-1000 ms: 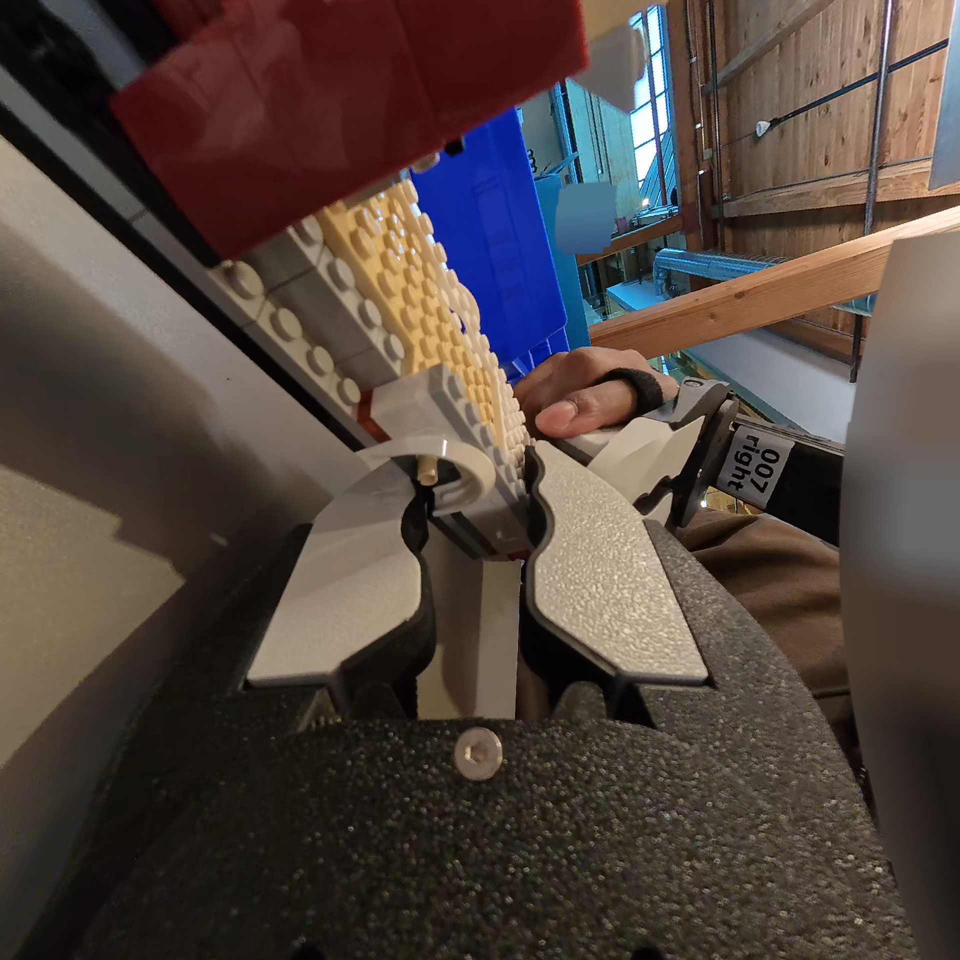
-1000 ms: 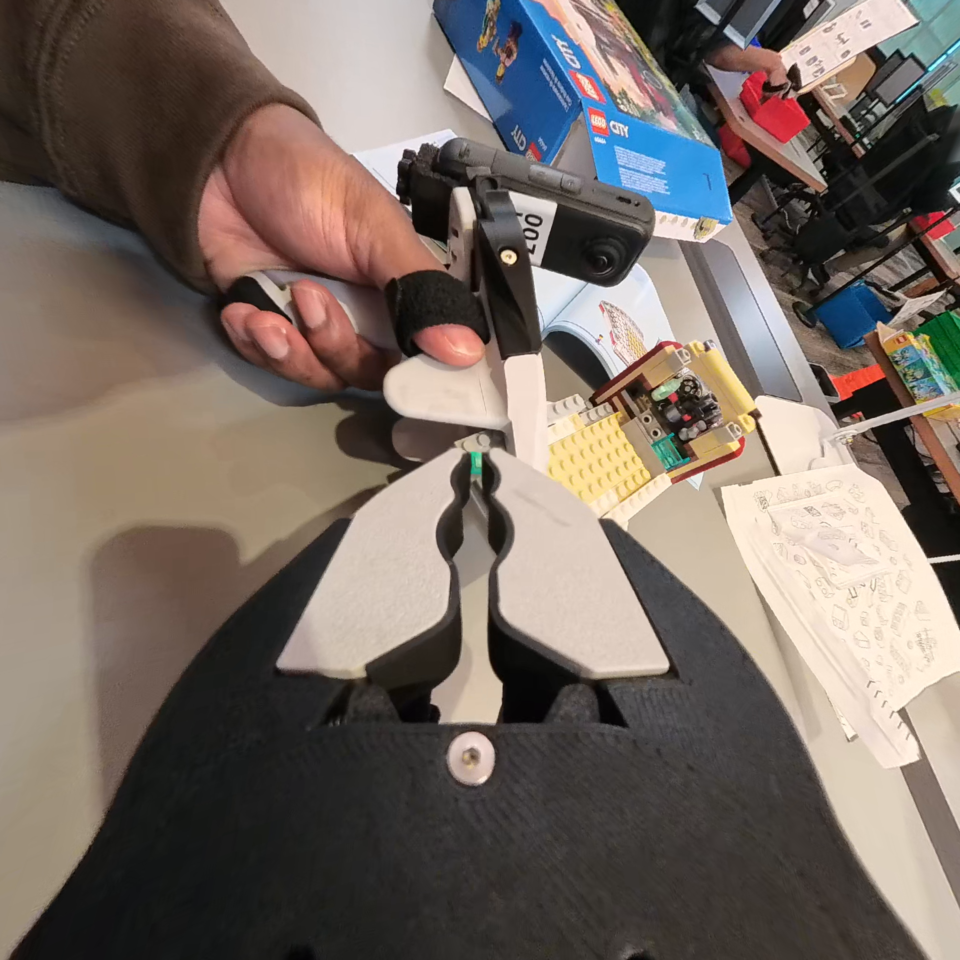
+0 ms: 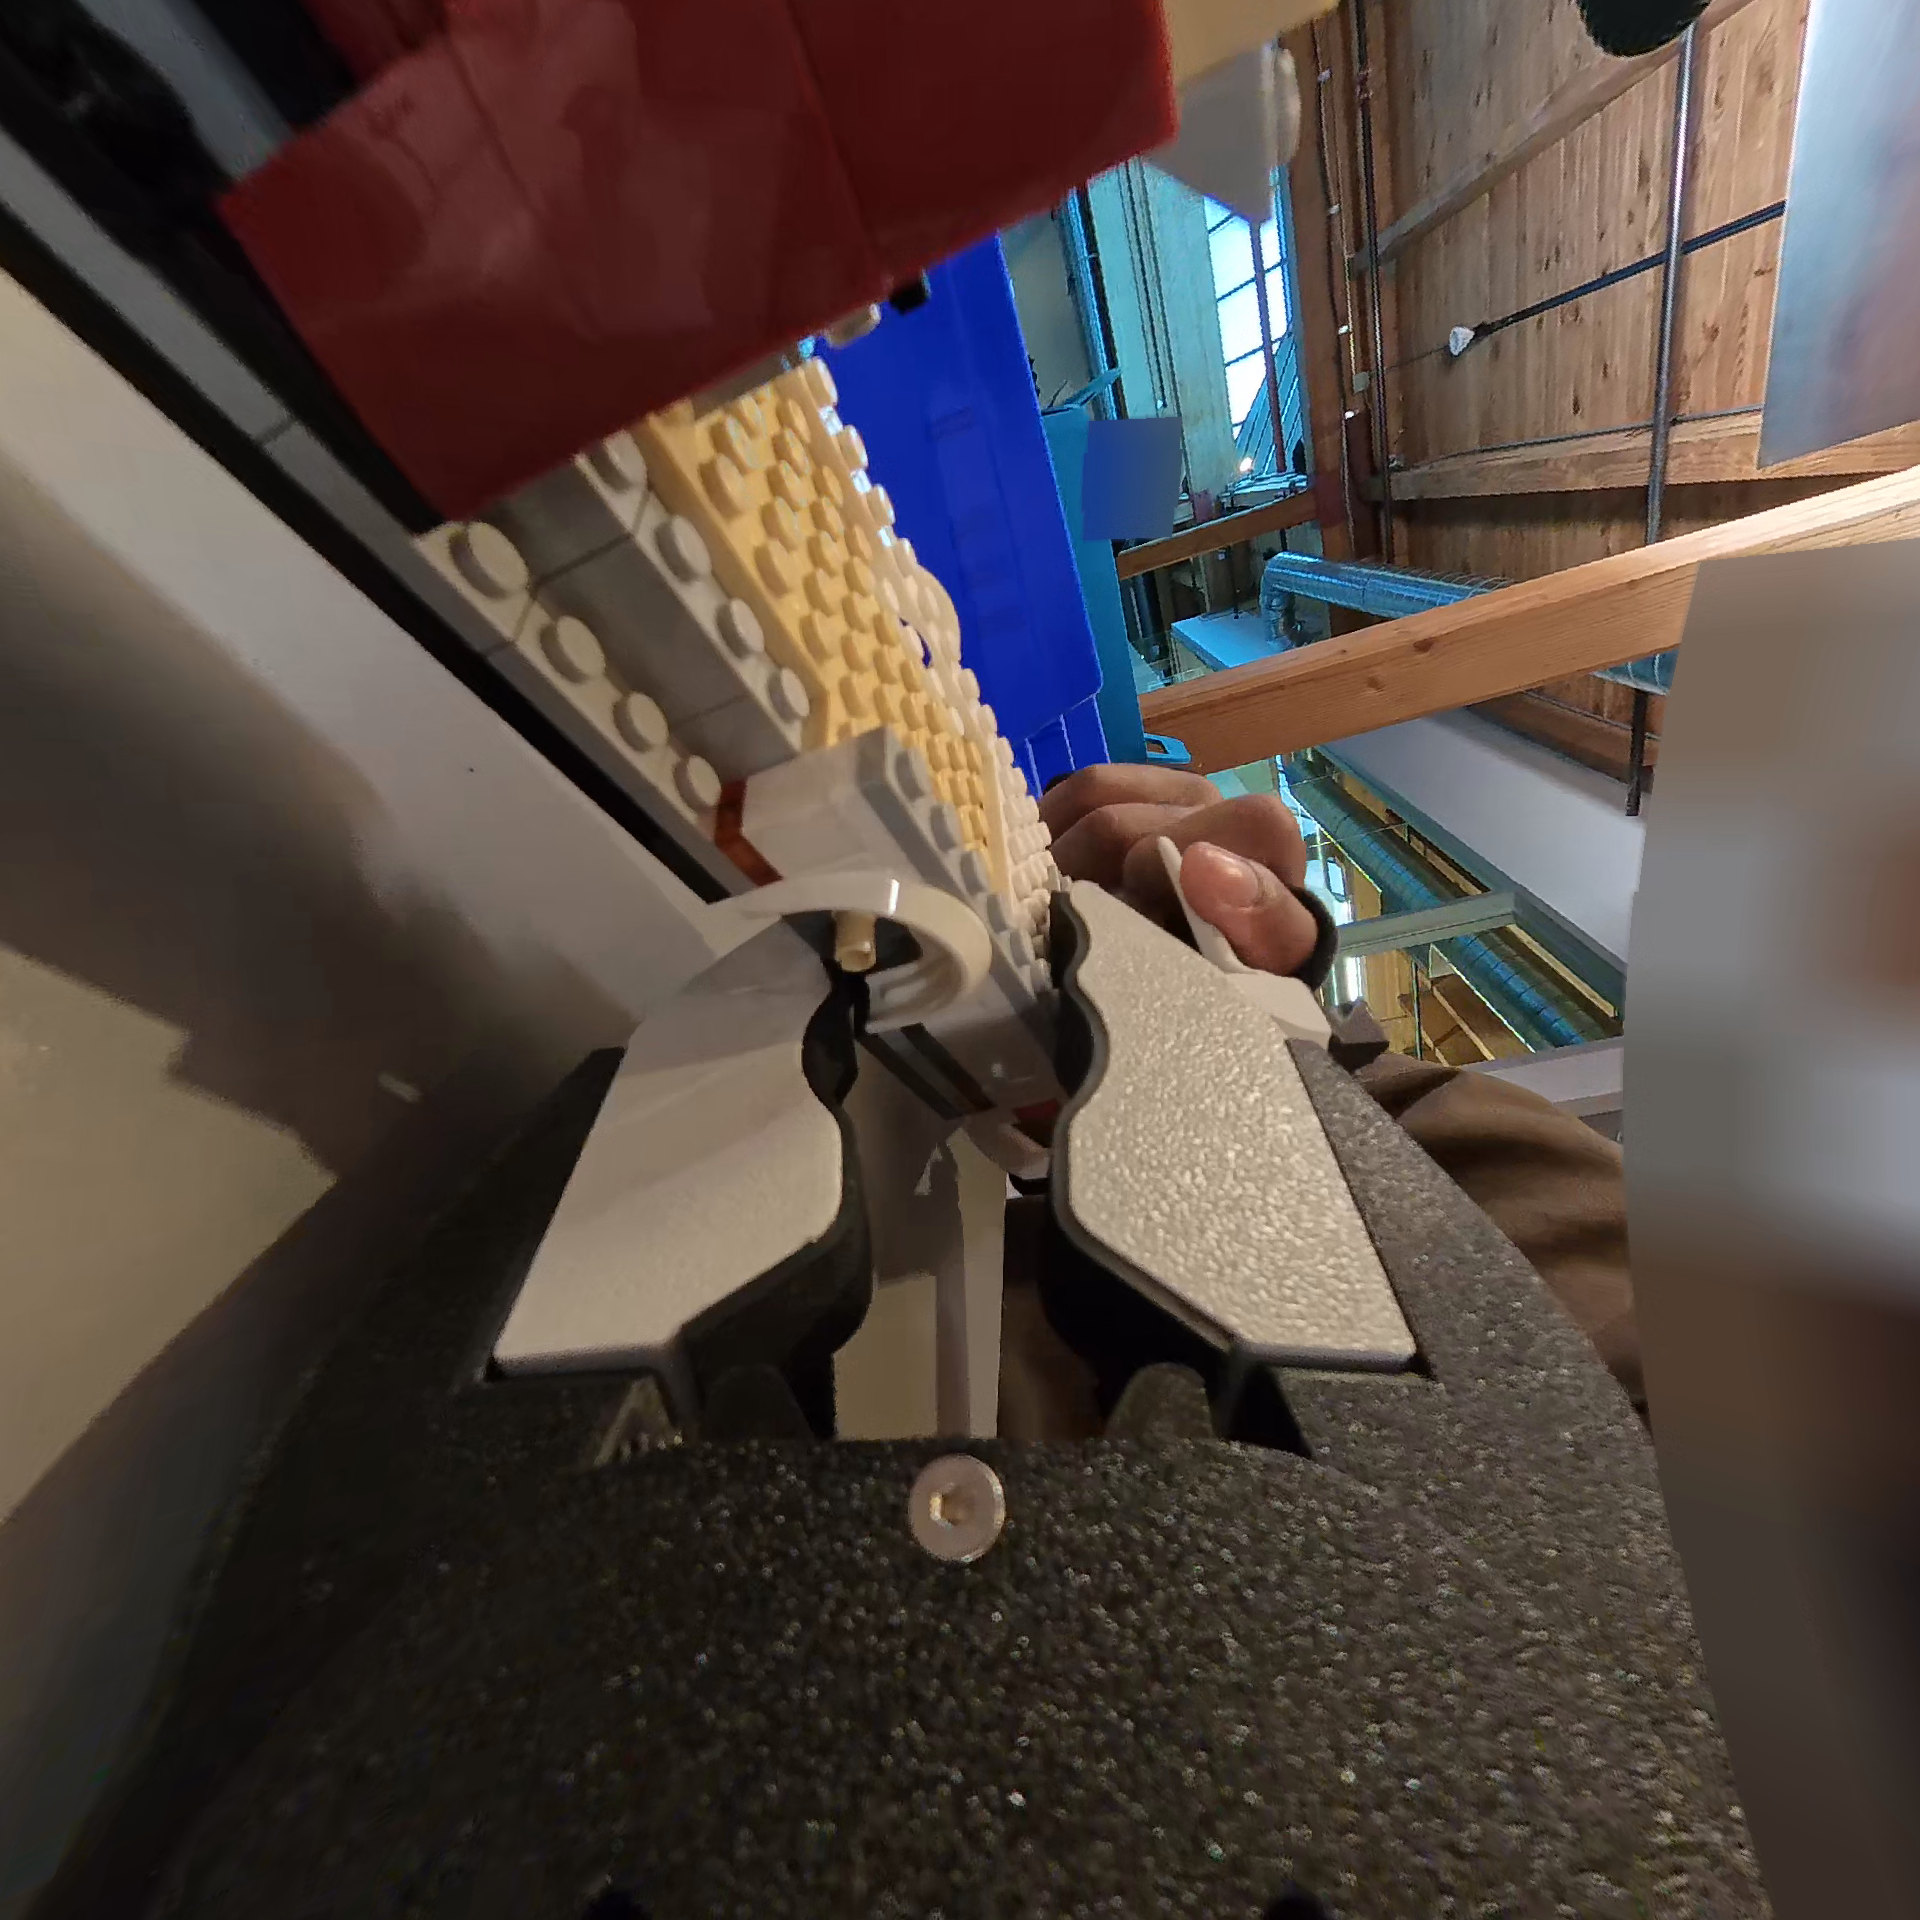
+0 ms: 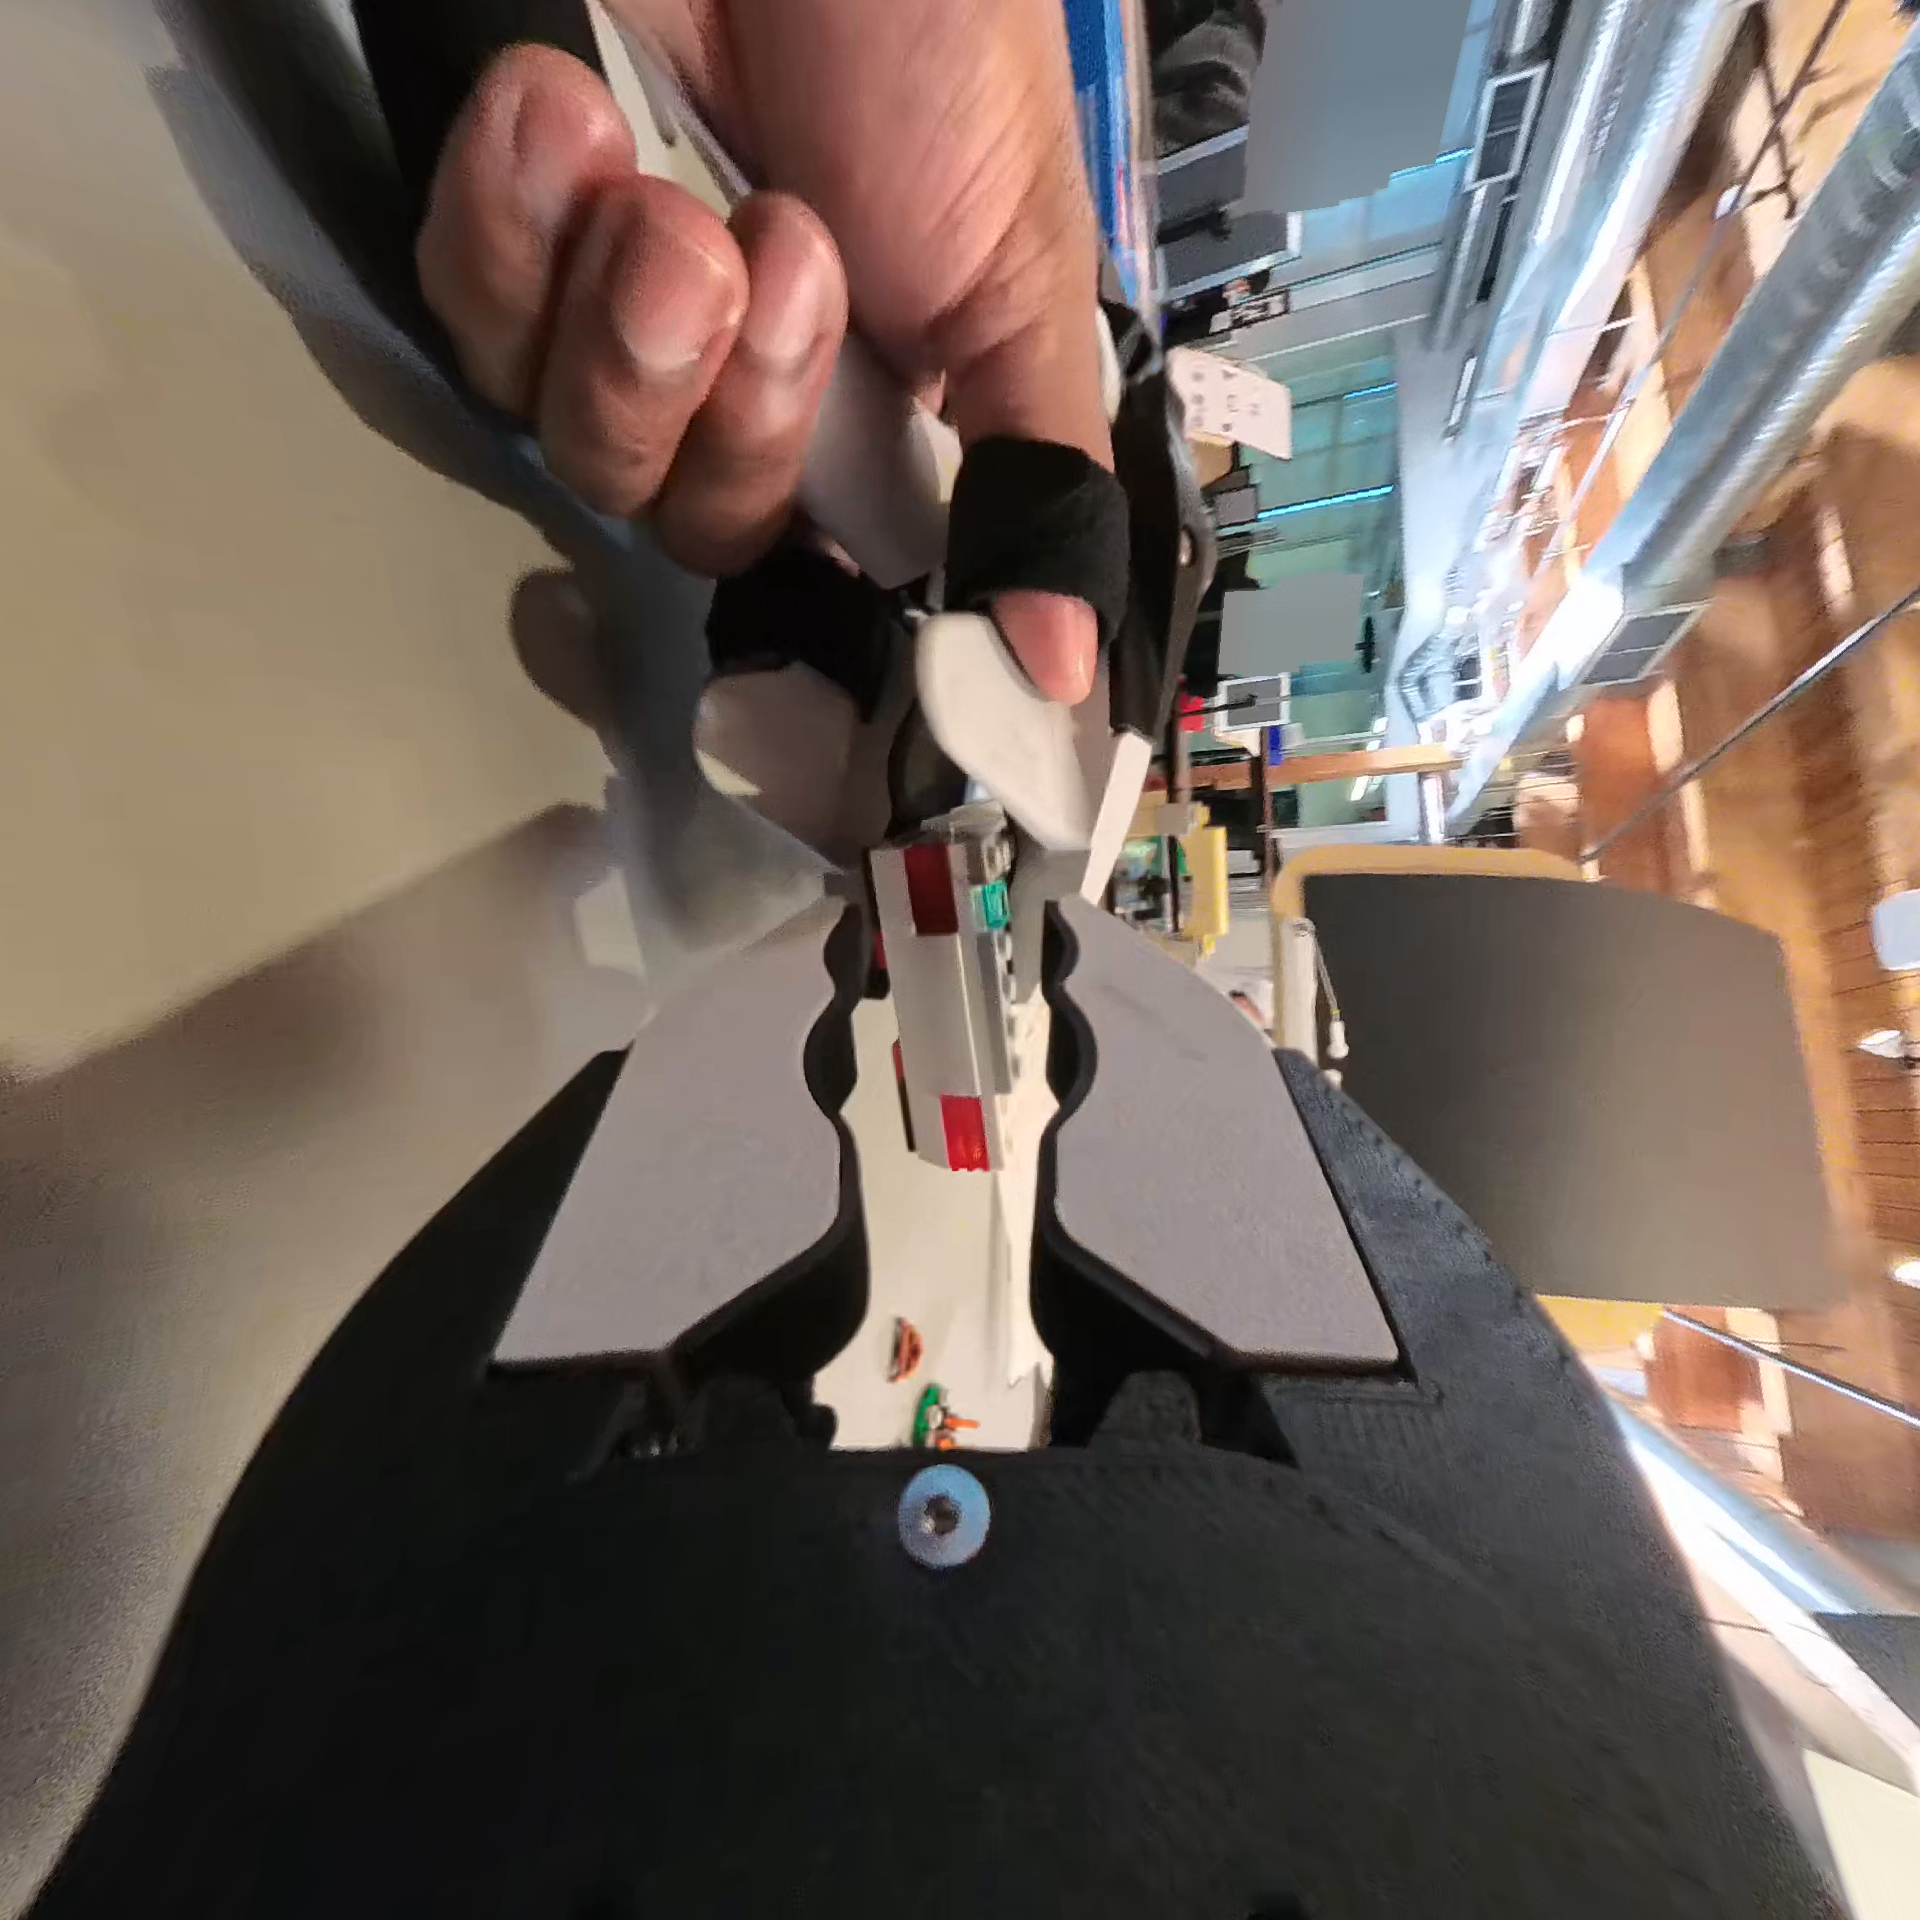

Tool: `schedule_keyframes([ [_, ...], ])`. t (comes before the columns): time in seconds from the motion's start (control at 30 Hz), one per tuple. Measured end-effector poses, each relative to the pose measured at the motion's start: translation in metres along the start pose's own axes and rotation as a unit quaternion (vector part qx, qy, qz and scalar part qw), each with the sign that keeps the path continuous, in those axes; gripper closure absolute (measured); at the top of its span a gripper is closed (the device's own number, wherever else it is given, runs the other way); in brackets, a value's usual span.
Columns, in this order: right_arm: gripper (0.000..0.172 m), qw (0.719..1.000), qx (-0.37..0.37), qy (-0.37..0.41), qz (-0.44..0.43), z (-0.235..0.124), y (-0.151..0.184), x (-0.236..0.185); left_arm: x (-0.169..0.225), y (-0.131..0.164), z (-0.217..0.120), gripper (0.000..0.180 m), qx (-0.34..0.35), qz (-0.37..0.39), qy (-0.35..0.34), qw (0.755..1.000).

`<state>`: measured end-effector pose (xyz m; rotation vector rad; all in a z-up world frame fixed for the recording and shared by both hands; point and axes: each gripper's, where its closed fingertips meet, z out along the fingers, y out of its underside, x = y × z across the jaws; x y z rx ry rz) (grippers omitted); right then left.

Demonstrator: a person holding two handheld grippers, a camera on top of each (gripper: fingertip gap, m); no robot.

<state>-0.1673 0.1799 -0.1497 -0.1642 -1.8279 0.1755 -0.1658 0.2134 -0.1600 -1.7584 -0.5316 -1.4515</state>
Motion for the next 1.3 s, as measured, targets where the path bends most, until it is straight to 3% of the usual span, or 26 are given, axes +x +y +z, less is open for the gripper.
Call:
schedule_keyframes([
  [0.4,0.141,0.999,-0.006,0.043,-0.027,0.007,-0.001,0.003,0.001,-0.003,-0.002,0.145,0.008,-0.004,0.004,1.000],
  [1.3,0.149,0.998,-0.013,0.044,-0.053,0.010,-0.003,0.002,0.003,-0.003,-0.004,0.145,0.010,0.019,-0.006,1.000],
])
